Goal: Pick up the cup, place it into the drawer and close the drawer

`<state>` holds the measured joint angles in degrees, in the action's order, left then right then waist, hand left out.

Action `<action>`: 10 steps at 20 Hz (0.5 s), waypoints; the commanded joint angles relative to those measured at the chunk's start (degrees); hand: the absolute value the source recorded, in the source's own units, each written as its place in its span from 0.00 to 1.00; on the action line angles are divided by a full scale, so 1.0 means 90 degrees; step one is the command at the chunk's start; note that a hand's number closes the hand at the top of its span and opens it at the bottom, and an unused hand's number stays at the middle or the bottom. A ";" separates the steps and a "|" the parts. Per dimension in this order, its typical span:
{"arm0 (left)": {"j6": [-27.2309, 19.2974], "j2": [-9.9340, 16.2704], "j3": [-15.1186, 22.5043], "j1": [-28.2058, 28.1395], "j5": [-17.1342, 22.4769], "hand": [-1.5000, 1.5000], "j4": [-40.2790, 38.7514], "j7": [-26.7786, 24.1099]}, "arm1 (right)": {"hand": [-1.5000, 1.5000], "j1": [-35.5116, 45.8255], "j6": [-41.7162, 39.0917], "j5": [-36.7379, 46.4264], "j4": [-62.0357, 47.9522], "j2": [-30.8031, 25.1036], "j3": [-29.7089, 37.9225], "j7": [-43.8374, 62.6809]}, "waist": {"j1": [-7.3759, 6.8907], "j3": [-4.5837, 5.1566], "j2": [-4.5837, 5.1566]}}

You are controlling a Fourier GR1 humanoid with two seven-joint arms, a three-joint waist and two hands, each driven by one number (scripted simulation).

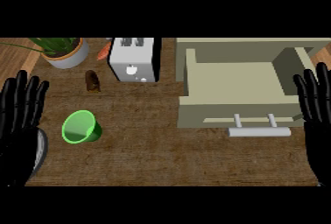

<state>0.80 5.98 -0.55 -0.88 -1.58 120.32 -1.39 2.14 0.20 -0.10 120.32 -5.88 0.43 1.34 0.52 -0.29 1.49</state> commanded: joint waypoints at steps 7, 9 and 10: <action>0.0172 -0.0378 -0.0805 -0.0323 0.1623 0.00 -0.0671 0.0480 | 0.00 -0.0254 -0.0619 -0.0303 -0.0157 -0.0191 -0.0309 0.0487 | -0.0102 0.0045 -0.0140; 0.0158 -0.0230 -0.1076 -0.0052 0.1872 0.00 -0.0808 0.0700 | 0.00 -0.0209 -0.0631 -0.0215 -0.0331 -0.0147 -0.0393 0.0376 | -0.0076 0.0034 -0.0153; 0.0407 -0.0051 -0.1344 -0.0247 0.2174 0.00 -0.0841 0.0600 | 0.00 -0.0429 -0.0879 -0.0472 -0.0346 -0.0290 -0.0212 0.0198 | -0.0075 0.0033 -0.0162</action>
<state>3.80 5.64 -8.60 -2.05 11.44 115.26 1.70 0.85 -4.05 -1.70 119.00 -7.06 -1.52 3.72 -0.15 0.02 0.19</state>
